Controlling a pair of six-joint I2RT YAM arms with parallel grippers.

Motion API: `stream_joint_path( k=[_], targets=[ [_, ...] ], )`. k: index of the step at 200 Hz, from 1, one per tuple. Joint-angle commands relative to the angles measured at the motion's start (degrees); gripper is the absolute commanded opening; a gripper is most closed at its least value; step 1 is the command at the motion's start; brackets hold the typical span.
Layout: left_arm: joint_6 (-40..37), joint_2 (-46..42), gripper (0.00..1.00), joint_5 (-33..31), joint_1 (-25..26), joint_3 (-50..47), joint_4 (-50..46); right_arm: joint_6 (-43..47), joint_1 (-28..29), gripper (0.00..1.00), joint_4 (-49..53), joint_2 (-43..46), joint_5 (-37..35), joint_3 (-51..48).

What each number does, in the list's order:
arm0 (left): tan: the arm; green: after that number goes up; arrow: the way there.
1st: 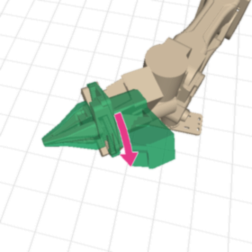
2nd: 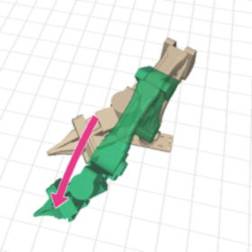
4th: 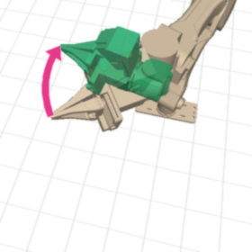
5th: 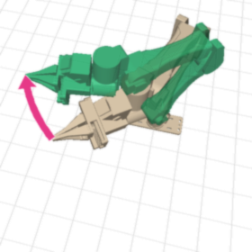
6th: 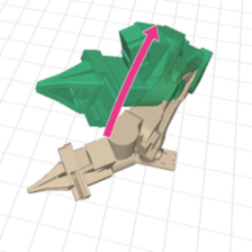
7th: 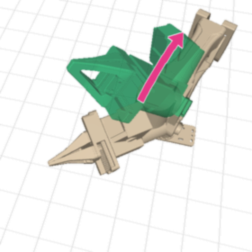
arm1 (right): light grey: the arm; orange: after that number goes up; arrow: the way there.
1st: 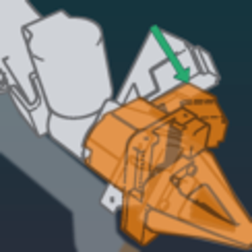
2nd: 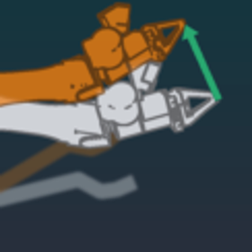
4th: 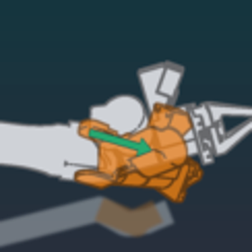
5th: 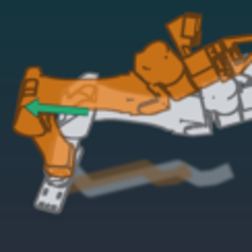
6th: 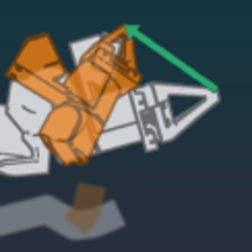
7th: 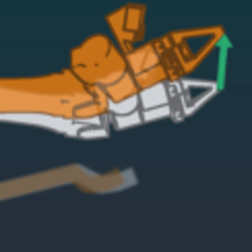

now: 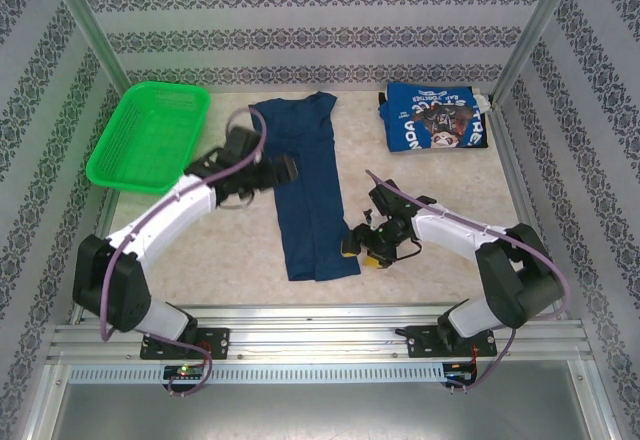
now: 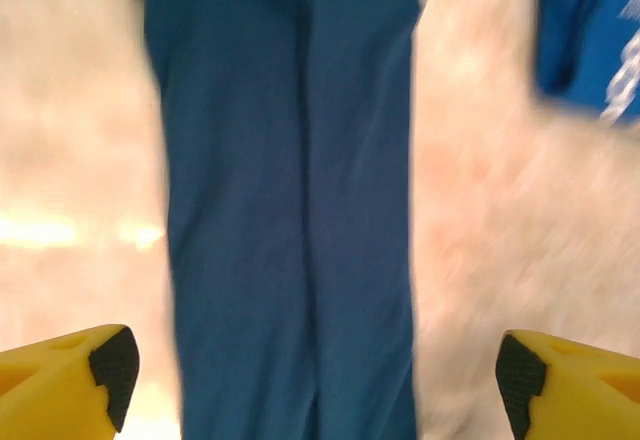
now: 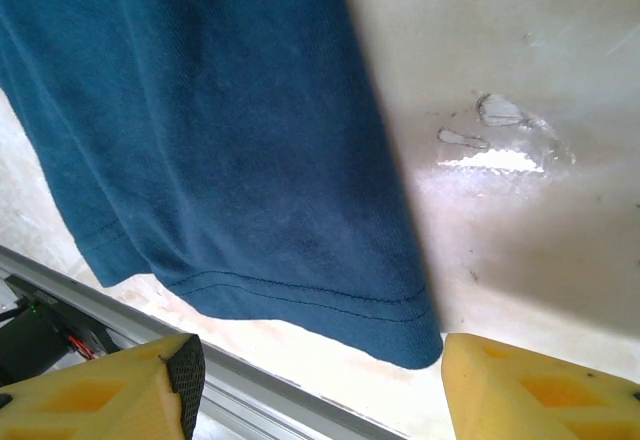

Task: Fold and stack the t-shirts

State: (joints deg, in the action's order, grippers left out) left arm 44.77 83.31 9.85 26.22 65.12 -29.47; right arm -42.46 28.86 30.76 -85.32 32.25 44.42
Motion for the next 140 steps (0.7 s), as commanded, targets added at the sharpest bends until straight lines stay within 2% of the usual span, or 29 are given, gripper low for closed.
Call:
stream_joint_path(
  k=[1, 29, 51, 76, 99, 113, 140],
  targets=[
    [9.43, -3.47, 0.88, 0.22, 5.62, -8.87, -1.16, 2.27, 0.05, 0.65, 0.17, -1.24, 0.98, 2.22],
    [18.29, -8.54, 0.78, -0.7, 13.52, -14.81, -5.02, 2.81, 0.64, 0.65, 0.34, -1.97, 0.85, 2.03],
    [23.82, -10.75, 0.74, -2.9, 19.33, -19.23, -6.36, 2.38, 1.17, 0.65, -0.47, -2.04, 0.9, 1.22],
    [28.3, -10.93, 0.71, -4.07, 21.51, -23.57, 1.77, 2.34, 1.63, 0.65, -0.56, -1.57, 0.27, 0.05],
    [29.4, -6.99, 0.71, -3.98, 22.45, -24.77, 9.43, 1.55, 1.96, 0.65, -2.15, -1.54, 0.18, -1.09],
    [29.5, -4.38, 0.7, -4.2, 23.02, -24.24, 10.84, 1.33, 2.53, 0.64, -2.41, -2.16, -0.03, -1.01],
    [31.13, -1.16, 0.65, -3.99, 23.18, -26.32, 17.18, 0.12, 3.41, 0.64, -4.55, -3.09, -0.61, -1.84]
  ],
)
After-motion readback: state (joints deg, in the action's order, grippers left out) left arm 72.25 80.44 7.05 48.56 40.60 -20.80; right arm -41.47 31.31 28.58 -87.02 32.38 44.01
